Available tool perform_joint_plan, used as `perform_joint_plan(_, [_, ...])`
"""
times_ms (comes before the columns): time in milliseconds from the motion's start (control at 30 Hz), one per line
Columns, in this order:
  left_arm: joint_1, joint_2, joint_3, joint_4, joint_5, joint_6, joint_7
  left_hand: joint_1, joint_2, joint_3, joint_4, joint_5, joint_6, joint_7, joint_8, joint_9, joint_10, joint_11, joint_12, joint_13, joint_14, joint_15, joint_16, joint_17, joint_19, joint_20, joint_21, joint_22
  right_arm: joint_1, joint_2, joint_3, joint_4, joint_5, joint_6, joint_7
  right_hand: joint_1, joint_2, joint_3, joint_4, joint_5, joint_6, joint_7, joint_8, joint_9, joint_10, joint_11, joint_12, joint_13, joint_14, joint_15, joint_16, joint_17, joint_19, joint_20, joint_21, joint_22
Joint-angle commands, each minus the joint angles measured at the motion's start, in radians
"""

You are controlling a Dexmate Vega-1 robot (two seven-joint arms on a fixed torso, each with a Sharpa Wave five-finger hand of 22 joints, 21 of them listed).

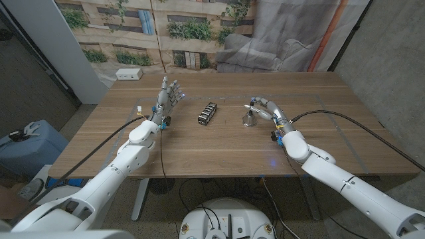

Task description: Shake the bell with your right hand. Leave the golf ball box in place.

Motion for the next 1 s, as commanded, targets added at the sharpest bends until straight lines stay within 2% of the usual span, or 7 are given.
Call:
perform_joint_plan(33, [0.0,0.0,0.0,0.0,0.0,0.0,0.0,0.002,0.01,0.0,0.007,0.006,0.0,-0.008,0.006,0.004,0.003,-0.006,0.005,0.005,0.008,-0.099,0.005,0.005,0.008,0.001,0.007,0.006,-0.026,0.02,0.047,0.007,0.091,0.089,0.027,-0.027,0.003,-0.003,0.012,-0.002,-0.023,0.008,-0.005,-0.002,-0.017,0.013,0.003,0.003,-0.019,0.005,-0.009,0.0,-0.014,0.006,-0.005,0.003])
perform_joint_plan(200, [0.0,0.0,0.0,0.001,0.0,0.0,-0.001,0.002,0.01,0.0,0.007,0.006,0.0,-0.008,0.006,0.004,0.003,-0.007,0.006,0.005,0.008,-0.098,0.005,0.005,0.008,0.001,0.007,0.006,-0.033,0.031,0.065,0.0,0.139,0.095,0.042,-0.053,0.006,-0.01,0.021,-0.004,-0.05,0.012,-0.008,-0.003,-0.051,0.028,-0.002,0.003,-0.028,0.008,-0.014,-0.003,-0.014,0.005,-0.002,0.002])
perform_joint_plan(267, [0.0,0.0,0.0,0.001,0.0,0.0,0.0,0.002,0.01,0.0,0.007,0.006,0.0,-0.008,0.006,0.004,0.003,-0.006,0.006,0.005,0.008,-0.099,0.006,0.005,0.008,0.001,0.007,0.006,-0.04,0.045,0.074,-0.002,0.161,0.096,0.035,-0.075,0.006,-0.016,0.029,-0.005,-0.086,0.026,-0.014,-0.005,-0.072,0.044,-0.001,0.002,-0.029,0.008,-0.016,-0.006,-0.01,0.0,0.001,0.002])
perform_joint_plan(700, [-0.001,0.0,0.0,0.002,0.0,0.0,-0.001,0.002,0.01,0.001,0.007,0.006,0.0,-0.008,0.006,0.004,0.003,-0.005,0.006,0.005,0.008,-0.098,0.005,0.005,0.008,0.001,0.007,0.006,-0.04,0.104,0.108,0.024,0.249,0.112,0.014,-0.122,0.008,-0.03,0.044,-0.004,-0.142,0.022,-0.014,-0.01,-0.153,0.057,-0.007,-0.001,-0.045,0.014,-0.029,-0.015,-0.008,-0.015,0.001,0.001])
perform_joint_plan(1000, [-0.001,0.0,0.0,0.001,0.0,0.0,-0.001,0.002,0.01,0.001,0.007,0.006,0.0,-0.008,0.006,0.004,0.003,-0.007,0.006,0.005,0.009,-0.098,0.006,0.005,0.008,0.001,0.007,0.006,-0.022,0.117,0.138,0.054,0.372,0.113,0.08,-0.162,0.021,-0.037,0.061,-0.001,-0.178,0.028,-0.013,-0.012,-0.198,0.074,-0.006,-0.004,-0.071,0.024,-0.042,-0.019,-0.023,-0.019,-0.003,0.0])
